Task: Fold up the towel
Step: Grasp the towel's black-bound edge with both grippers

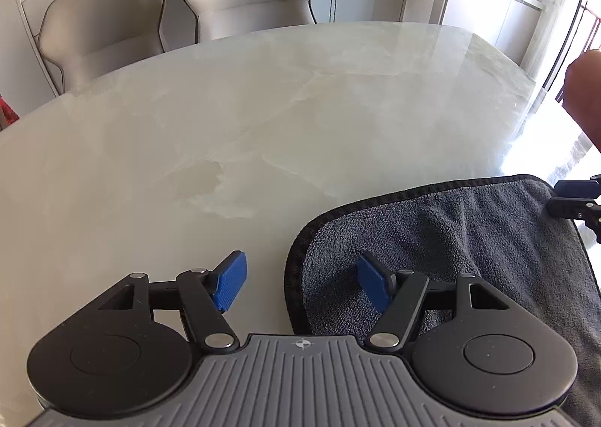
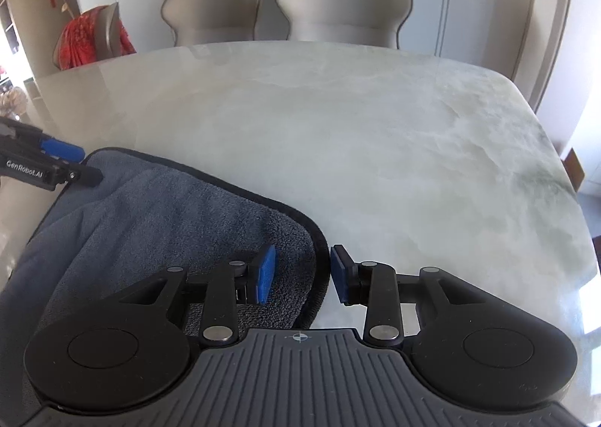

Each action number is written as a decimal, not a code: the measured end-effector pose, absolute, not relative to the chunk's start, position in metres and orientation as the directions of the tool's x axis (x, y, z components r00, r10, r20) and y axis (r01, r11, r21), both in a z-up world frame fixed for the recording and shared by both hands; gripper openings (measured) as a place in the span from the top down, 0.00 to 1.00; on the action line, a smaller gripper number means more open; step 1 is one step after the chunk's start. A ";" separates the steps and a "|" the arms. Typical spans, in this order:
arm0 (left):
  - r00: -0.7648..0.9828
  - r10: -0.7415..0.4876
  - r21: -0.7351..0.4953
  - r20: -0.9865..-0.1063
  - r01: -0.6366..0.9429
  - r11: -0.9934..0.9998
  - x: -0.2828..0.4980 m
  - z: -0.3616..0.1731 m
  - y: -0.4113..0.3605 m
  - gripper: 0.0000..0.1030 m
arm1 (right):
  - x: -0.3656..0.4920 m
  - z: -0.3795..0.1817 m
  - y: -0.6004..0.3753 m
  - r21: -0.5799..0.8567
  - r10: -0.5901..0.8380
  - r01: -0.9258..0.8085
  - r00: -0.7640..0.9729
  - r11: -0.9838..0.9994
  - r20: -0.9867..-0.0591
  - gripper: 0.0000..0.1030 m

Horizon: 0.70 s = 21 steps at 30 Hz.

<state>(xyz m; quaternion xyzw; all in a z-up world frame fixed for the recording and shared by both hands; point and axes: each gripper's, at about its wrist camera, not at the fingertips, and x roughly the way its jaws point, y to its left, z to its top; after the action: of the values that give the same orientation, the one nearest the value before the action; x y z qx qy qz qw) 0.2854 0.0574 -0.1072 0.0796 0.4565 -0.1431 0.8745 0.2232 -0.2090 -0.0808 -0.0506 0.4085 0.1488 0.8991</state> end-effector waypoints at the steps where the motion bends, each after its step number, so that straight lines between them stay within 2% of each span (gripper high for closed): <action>1: 0.545 -0.186 0.009 -0.818 0.335 0.942 0.283 -0.106 0.055 0.56 | 0.222 -0.080 -0.206 0.022 0.233 -0.328 0.621 0.944 -0.748 0.81; 2: 0.546 -0.192 0.011 -0.816 0.346 0.938 0.281 -0.105 0.051 0.67 | 0.221 -0.079 -0.204 0.017 0.242 -0.346 0.619 0.938 -0.747 0.85; 4: 0.555 -0.177 0.050 -0.813 0.368 0.928 0.275 -0.104 0.042 0.79 | 0.219 -0.078 -0.200 -0.019 0.236 -0.373 0.623 0.927 -0.746 0.86; 5: 0.564 -0.163 0.076 -0.810 0.376 0.923 0.273 -0.103 0.038 0.90 | 0.218 -0.077 -0.199 -0.039 0.230 -0.386 0.626 0.922 -0.745 0.86; 6: 0.576 -0.143 0.104 -0.805 0.373 0.922 0.272 -0.102 0.035 0.90 | 0.219 -0.074 -0.197 -0.072 0.214 -0.392 0.636 0.917 -0.741 0.88; 8: 0.593 -0.117 0.128 -0.797 0.355 0.926 0.273 -0.100 0.036 0.91 | 0.223 -0.068 -0.196 -0.147 0.173 -0.399 0.661 0.905 -0.730 0.99; 10: 0.597 -0.116 0.122 -0.794 0.343 0.931 0.278 -0.097 0.040 0.91 | 0.237 -0.059 -0.198 -0.213 0.133 -0.399 0.681 0.892 -0.720 0.99; 13: 0.607 -0.115 0.130 -0.786 0.345 0.930 0.284 -0.093 0.039 0.91 | 0.260 -0.045 -0.203 -0.184 0.151 -0.401 0.671 0.898 -0.726 0.99; 16: 0.610 -0.130 0.124 -0.782 0.357 0.926 0.288 -0.087 0.039 0.91 | 0.265 -0.042 -0.207 -0.107 0.191 -0.392 0.647 0.914 -0.738 0.93; 18: 0.609 -0.141 0.114 -0.781 0.361 0.926 0.284 -0.085 0.040 0.91 | 0.260 -0.045 -0.210 -0.037 0.225 -0.378 0.626 0.925 -0.746 0.73; 21: 0.602 -0.150 0.104 -0.785 0.367 0.924 0.279 -0.087 0.043 0.89 | 0.250 -0.055 -0.211 0.016 0.245 -0.359 0.602 0.933 -0.760 0.70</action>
<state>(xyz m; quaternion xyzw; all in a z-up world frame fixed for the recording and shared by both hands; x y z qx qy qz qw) 0.2791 0.0435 -0.0868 0.1285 0.4218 -0.1460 0.8856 0.2503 -0.2109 -0.0548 -0.0691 0.4126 0.1693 0.8924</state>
